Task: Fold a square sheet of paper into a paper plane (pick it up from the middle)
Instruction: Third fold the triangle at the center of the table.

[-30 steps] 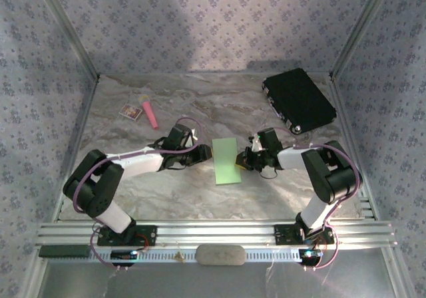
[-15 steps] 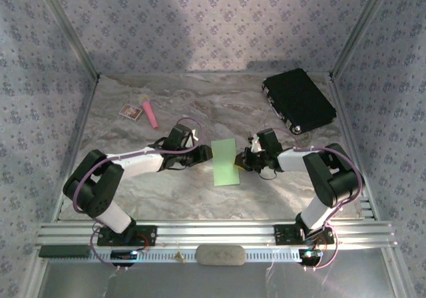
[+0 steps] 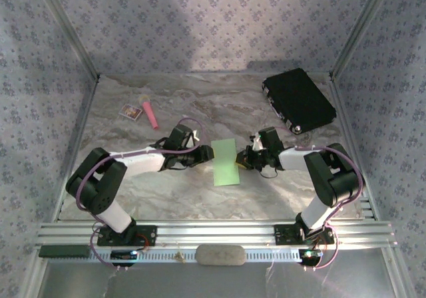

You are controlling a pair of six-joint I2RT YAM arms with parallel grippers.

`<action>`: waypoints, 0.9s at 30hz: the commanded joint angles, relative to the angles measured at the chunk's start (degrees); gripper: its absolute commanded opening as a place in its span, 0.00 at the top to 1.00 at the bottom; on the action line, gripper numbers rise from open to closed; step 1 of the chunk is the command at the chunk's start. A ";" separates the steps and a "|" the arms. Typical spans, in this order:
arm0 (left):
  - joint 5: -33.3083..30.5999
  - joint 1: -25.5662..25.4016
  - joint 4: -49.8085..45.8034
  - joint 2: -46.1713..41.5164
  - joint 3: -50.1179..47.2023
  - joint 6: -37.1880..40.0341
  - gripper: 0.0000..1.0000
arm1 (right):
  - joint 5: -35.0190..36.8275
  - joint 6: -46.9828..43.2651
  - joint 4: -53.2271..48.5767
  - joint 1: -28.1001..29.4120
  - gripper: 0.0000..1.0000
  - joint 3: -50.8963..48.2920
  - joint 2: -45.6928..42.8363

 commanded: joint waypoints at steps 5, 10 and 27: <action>2.04 -0.44 2.06 0.26 0.74 -0.81 0.48 | -2.56 0.45 1.09 -0.35 0.93 -0.03 -0.98; 2.97 -0.43 2.48 1.30 1.31 -0.89 0.48 | -3.01 0.68 1.98 0.04 0.94 0.24 -0.33; 4.76 -0.53 3.20 6.49 3.16 -1.50 0.52 | -0.77 1.36 1.43 -0.88 0.95 -2.91 4.64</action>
